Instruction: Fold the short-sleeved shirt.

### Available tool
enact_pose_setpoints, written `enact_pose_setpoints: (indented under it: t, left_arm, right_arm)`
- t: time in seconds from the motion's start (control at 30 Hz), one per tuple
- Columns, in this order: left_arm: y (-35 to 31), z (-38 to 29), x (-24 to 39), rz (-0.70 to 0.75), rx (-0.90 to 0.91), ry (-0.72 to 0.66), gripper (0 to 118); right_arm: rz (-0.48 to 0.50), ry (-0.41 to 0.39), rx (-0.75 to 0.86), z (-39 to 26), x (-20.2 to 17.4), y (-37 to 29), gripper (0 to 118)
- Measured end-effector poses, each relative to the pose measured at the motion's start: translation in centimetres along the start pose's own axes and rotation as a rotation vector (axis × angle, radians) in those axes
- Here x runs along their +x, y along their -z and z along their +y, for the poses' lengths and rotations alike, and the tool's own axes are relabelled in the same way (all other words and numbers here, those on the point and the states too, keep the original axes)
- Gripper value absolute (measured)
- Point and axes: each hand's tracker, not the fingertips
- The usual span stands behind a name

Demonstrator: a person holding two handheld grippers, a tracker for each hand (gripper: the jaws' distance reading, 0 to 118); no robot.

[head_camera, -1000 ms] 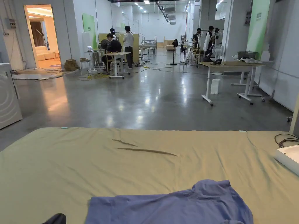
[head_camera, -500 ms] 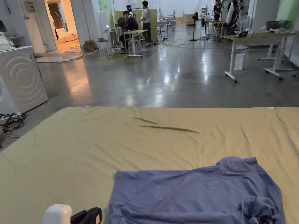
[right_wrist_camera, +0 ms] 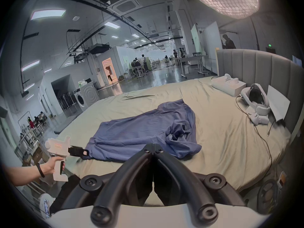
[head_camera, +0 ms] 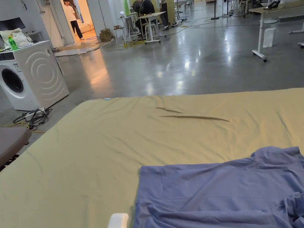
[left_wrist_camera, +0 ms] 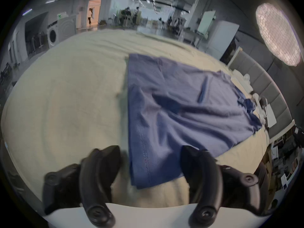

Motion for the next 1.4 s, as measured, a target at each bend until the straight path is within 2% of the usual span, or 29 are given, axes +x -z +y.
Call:
enact_pose_setpoints:
  t: [0.03,0.07,0.13,0.23,0.33,0.43,0.47,0.5,0.57,0.6,0.63,0.7,0.73,0.8,0.83,0.87,0.9,0.93,1.0,1.07,1.13,1.17,1.3,1.4]
  left_arm:
    - [0.2,0.2,0.6,0.046,-0.004,0.033,46]
    - [-0.3,0.3,1.4,0.111,0.007,0.084,44]
    - [-0.2,0.6,2.2,0.111,-0.012,0.14,43]
    - [0.4,0.9,3.1,0.143,-0.054,0.141,27]
    - [1.4,1.7,3.5,0.134,-0.144,0.168,10]
    - [2.2,2.9,3.5,0.142,-0.19,0.153,6]
    - [2.4,2.9,3.4,0.144,-0.197,0.148,5]
    - [2.6,2.8,3.4,0.148,-0.199,0.16,5]
    - [2.6,2.5,3.7,0.156,-0.192,0.179,4]
    - [2.5,2.5,3.9,0.161,-0.189,0.192,4]
    - [2.5,2.3,3.9,0.165,-0.187,0.197,4]
    - [2.5,2.6,3.6,0.159,-0.189,0.184,4]
    - [2.6,2.6,3.3,0.154,-0.191,0.171,4]
    - [2.5,2.7,2.9,0.138,-0.193,0.163,4]
    - [2.3,2.8,2.9,0.13,-0.194,0.16,4]
    - [2.2,2.7,2.7,0.124,-0.191,0.152,4]
    - [2.2,2.7,2.6,0.115,-0.188,0.14,4]
    - [2.2,2.6,2.4,0.111,-0.185,0.136,4]
    - [2.1,2.4,2.1,0.097,-0.168,0.115,4]
    - [2.0,2.3,1.5,0.077,-0.15,0.077,4]
    - [1.9,2.4,0.9,0.048,-0.145,0.005,4]
    - [1.3,2.5,0.8,0.035,-0.135,-0.017,4]
    - [-4.4,2.2,1.3,-0.006,0.008,0.047,4]
    - [-7.9,1.8,1.1,-0.028,0.046,0.008,4]
  right_arm:
    - [-0.006,-0.001,-0.002,0.0,-0.2,0.1,0]
    - [-0.009,-0.003,-0.004,0.0,-0.2,0.3,0]
    - [-0.01,-0.003,-0.005,-0.1,-0.2,0.6,0]
    - [0.001,0.018,-0.018,-0.3,0.1,1.0,0]
    - [-0.016,0.004,-0.026,-0.2,0.6,1.3,0]
    - [-0.1,-0.042,-0.06,0.3,2.1,2.8,0]
    - [-0.122,-0.045,-0.065,0.5,2.8,3.4,6]
    - [-0.126,-0.044,-0.079,0.8,3.9,4.4,22]
    - [-0.142,-0.031,-0.185,1.0,6.1,7.2,92]
    - [-0.15,-0.023,-0.242,0.7,7.2,9.0,108]
    - [-0.149,-0.026,-0.281,0.5,8.1,10.4,111]
    - [-0.16,-0.047,-0.325,-0.1,9.2,13.3,106]
    - [-0.185,-0.042,-0.366,-0.3,9.4,14.7,106]
    - [-0.176,-0.024,-0.385,-0.8,10.1,17.4,105]
    - [-0.187,-0.013,-0.411,-1.1,10.2,18.7,97]
    - [-0.195,-0.006,-0.446,-1.3,10.4,19.6,80]
    - [-0.155,0.008,-0.477,-1.5,10.7,20.6,56]
    - [-0.134,0.018,-0.505,-1.8,10.8,21.4,40]
    - [-0.147,0.012,-0.577,-3.0,10.8,22.6,36]
    - [-0.143,-0.005,-0.531,-2.9,10.9,22.3,12]
    - [-0.093,0.106,-0.537,-2.3,11.1,22.1,12]
    - [-0.123,0.087,-0.534,-2.1,11.0,21.8,12]
    - [-0.092,0.028,-0.42,-0.3,9.8,16.5,11]
    - [-0.086,0.034,-0.413,0.1,8.5,12.2,11]
